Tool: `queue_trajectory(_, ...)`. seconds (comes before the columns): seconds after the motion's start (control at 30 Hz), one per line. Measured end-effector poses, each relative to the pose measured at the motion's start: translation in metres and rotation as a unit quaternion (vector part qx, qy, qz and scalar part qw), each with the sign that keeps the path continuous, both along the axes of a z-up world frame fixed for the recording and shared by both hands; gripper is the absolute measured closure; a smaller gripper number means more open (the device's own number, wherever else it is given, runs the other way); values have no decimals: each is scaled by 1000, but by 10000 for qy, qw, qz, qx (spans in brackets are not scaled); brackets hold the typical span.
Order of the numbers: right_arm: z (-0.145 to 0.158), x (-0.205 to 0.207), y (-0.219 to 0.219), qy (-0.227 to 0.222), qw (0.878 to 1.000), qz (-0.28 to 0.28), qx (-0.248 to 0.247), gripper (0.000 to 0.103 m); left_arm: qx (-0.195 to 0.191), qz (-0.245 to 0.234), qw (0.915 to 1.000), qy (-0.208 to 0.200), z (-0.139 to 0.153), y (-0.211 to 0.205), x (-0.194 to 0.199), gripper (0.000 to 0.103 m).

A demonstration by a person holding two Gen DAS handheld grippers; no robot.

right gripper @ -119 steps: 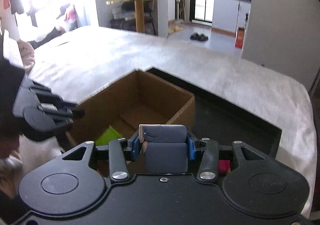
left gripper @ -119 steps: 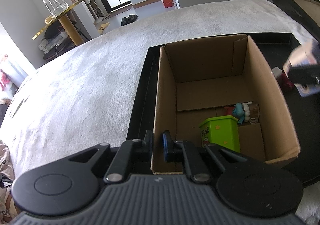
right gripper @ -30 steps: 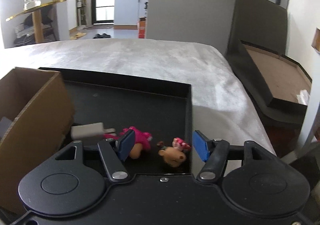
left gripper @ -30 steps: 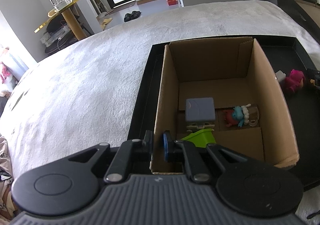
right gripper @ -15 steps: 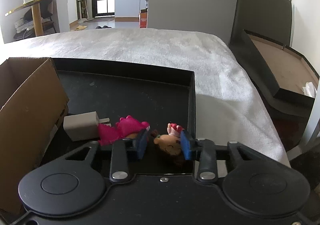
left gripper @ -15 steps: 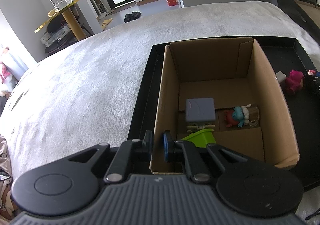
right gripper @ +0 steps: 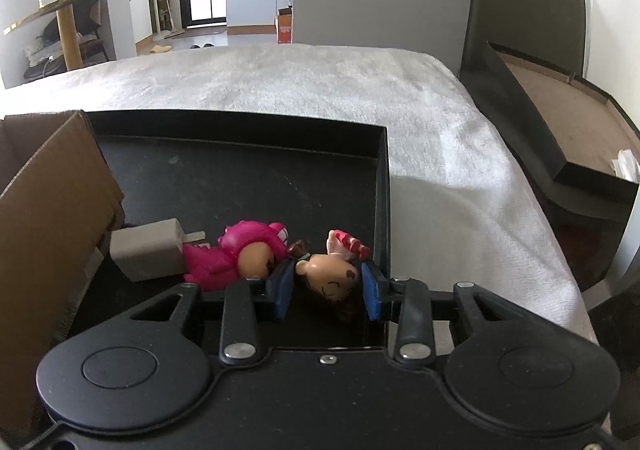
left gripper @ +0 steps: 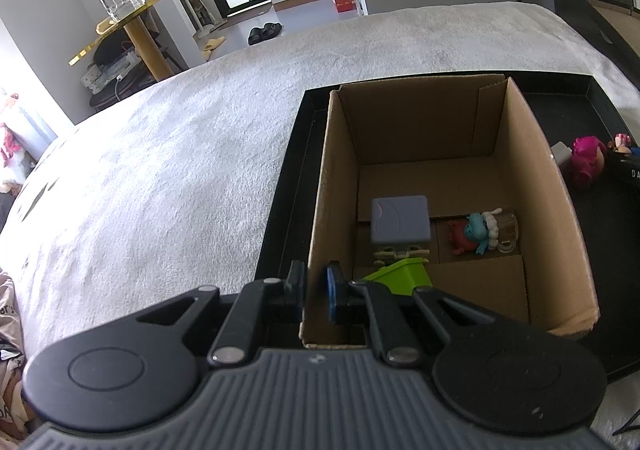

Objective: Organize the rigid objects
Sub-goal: 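Carry the doll into the box and open the right gripper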

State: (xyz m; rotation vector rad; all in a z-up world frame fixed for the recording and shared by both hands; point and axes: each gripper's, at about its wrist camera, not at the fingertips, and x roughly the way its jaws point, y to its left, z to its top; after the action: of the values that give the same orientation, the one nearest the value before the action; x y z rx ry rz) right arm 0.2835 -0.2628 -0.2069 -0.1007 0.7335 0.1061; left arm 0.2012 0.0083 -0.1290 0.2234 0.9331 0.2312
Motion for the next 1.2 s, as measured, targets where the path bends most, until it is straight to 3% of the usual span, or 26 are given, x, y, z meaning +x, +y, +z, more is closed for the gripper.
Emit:
queue_trajectory(0.67,60,-17,32,-729,9930,925,112,68,182,-89,9998,14,-1,-2,0,93)
queue_trajectory(1.2,95,-40,70,-1087,9748,1888,481,68,218,-103,9997,-12,-2,-3,0,93)
